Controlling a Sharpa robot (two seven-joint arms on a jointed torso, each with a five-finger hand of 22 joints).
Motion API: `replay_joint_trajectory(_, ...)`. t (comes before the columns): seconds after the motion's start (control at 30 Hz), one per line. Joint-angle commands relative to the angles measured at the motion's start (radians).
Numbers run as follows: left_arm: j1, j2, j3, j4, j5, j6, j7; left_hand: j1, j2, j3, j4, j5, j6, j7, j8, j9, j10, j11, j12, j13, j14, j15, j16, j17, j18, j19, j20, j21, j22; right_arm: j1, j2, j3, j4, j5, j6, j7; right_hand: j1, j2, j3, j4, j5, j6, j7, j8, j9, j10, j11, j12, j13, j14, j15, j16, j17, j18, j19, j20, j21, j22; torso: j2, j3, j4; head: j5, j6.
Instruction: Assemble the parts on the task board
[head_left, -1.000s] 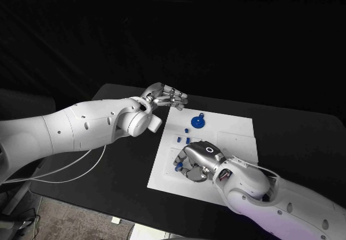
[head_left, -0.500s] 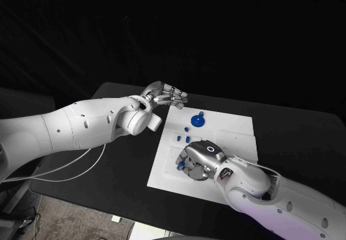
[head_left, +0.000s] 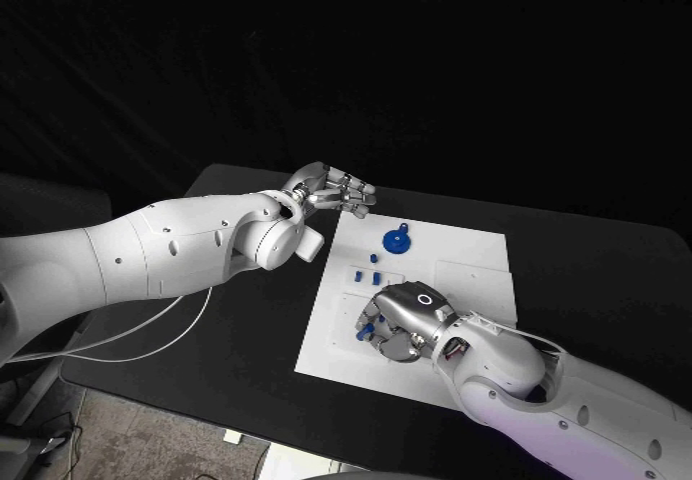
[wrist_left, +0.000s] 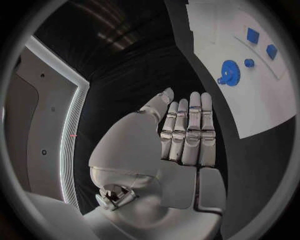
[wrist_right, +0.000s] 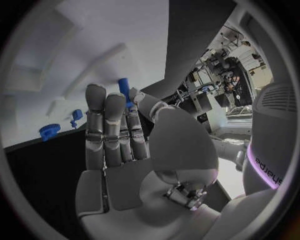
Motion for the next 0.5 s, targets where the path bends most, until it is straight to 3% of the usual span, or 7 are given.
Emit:
replay_joint_trajectory(0.03,0.002,0.002,0.001,0.001,0.006,0.013,0.004,0.002,0.009,0.000,-0.003,-0.004,0.003,0.002,-0.002,0.000,-0.004,-0.001,0.003,0.000,-0.005,0.001,-0.004,-0.001,0.008,0.000,0.006,-0.005,0.001,-0.001,0.001,-0.001,-0.003,-0.022,0.031,-0.005,0.001,0.006,0.001,-0.008,0.006,0.008,0.002,0.001,-0.001,0.056,-0.049,0.002,0.001,-0.001,-0.005,-0.004,0.001,0.022,0.034,-0.005,-0.002,0.001,0.000,-0.0007,-0.0011,0.000,-0.001)
replay_joint_trajectory(0.23,0.002,0.004,0.001,0.001,0.006,0.014,0.003,0.002,0.009,0.000,-0.002,-0.004,0.001,0.003,-0.002,0.000,-0.005,0.000,0.004,0.000,-0.006,0.001,-0.004,-0.001,0.009,-0.001,0.007,-0.006,0.000,-0.001,0.004,-0.005,-0.008,-0.028,0.051,-0.010,0.001,0.007,0.000,-0.009,0.006,0.007,0.002,0.001,-0.001,0.055,-0.048,0.002,0.001,-0.001,-0.004,-0.005,0.001,0.022,0.033,-0.004,-0.005,0.002,0.000,-0.0008,-0.0003,-0.001,-0.002)
replay_joint_trajectory(0.5,0.002,0.007,0.001,0.000,0.006,0.015,0.002,0.002,0.009,0.000,-0.002,-0.004,0.001,0.003,-0.002,0.000,-0.005,0.000,0.004,0.000,-0.006,0.001,-0.004,-0.001,0.009,-0.001,0.007,-0.006,0.000,-0.001,0.022,-0.022,-0.016,-0.080,0.064,-0.039,-0.002,0.005,0.008,-0.012,0.006,0.006,0.002,0.001,-0.002,0.052,-0.047,0.002,0.001,0.000,-0.002,-0.006,0.002,0.022,0.033,-0.003,-0.009,0.006,0.000,-0.0007,0.0003,-0.006,0.001)
